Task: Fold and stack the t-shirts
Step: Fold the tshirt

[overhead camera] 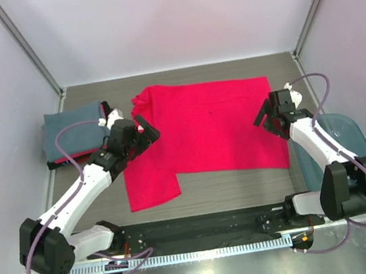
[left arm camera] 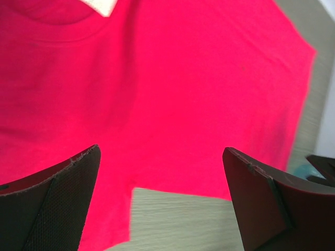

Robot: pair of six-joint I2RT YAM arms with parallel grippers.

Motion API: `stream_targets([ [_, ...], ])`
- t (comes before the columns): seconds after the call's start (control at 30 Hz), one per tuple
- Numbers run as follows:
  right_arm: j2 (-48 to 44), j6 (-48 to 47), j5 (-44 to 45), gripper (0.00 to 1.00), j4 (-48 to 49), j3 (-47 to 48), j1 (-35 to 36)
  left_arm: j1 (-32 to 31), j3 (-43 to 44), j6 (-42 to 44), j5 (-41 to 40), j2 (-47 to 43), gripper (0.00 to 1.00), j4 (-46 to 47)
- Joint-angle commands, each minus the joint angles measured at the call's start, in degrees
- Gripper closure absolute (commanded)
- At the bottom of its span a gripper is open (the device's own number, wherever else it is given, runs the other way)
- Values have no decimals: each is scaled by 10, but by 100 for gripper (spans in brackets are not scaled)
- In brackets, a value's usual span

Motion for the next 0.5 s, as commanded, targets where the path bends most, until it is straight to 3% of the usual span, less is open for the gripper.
stream_targets([
  [0.0,29,-1,16,14,16,1,3,3,-23,5,-54,4,0,-36],
  [0.27,130,18,25,25,27,62,2,4,49,13,-102,145,2,-67],
  [0.43,214,32,33,20,28,102,3,6,127,13,-128,234,2,-97],
  [0.47,226,32,29,15,28,107,4,8,136,13,-125,260,2,-105],
])
